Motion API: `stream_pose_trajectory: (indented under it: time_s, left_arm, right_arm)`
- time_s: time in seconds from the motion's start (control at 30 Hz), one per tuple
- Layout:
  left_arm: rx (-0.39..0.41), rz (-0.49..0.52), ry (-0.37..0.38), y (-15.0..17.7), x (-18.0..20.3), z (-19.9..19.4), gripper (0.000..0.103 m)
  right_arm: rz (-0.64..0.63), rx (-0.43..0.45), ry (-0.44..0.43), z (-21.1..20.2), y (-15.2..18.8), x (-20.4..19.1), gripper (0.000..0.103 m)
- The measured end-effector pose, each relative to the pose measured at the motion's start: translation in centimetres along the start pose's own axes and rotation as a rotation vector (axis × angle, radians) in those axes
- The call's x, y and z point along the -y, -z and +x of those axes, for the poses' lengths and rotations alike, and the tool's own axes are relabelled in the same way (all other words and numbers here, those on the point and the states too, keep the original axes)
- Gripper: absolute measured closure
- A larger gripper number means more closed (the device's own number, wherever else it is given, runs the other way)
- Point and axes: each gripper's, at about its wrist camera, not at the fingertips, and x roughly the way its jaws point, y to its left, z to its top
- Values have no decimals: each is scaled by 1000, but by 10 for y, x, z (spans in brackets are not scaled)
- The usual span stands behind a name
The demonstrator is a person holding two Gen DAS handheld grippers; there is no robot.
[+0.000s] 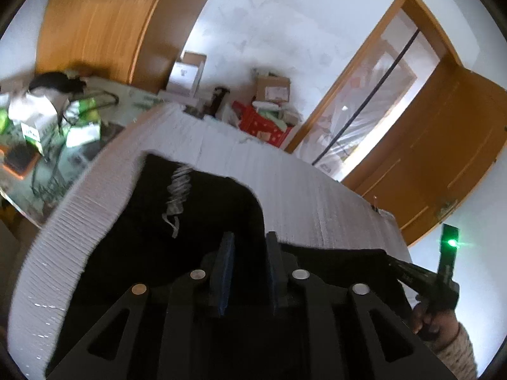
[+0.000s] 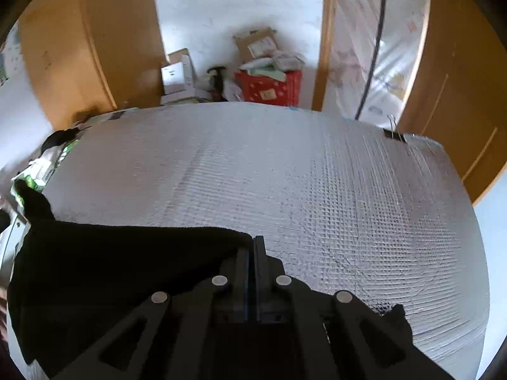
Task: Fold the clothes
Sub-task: 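Release the garment and move the left gripper over the garment body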
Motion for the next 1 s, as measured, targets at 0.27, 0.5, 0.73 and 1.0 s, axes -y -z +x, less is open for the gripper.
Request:
stream_pose_trajectory:
  time_s: [0.27,0.5,0.73,1.0]
  left_arm:
    - [-8,44,50,17,11,-18,81]
    - [-93,159,129,46,50,-17,81]
    - [-198,230,225,81,89,-6,81]
    - [-363,299,334,117,141,28,74]
  right_arm:
    - [-12,34,-101,-19,-2,3,89]
    - [39,107,-159,-72,13,36,80]
    - [84,130,-83,-108,61,84,80]
    - [214,88,-44,-108,101,145,80]
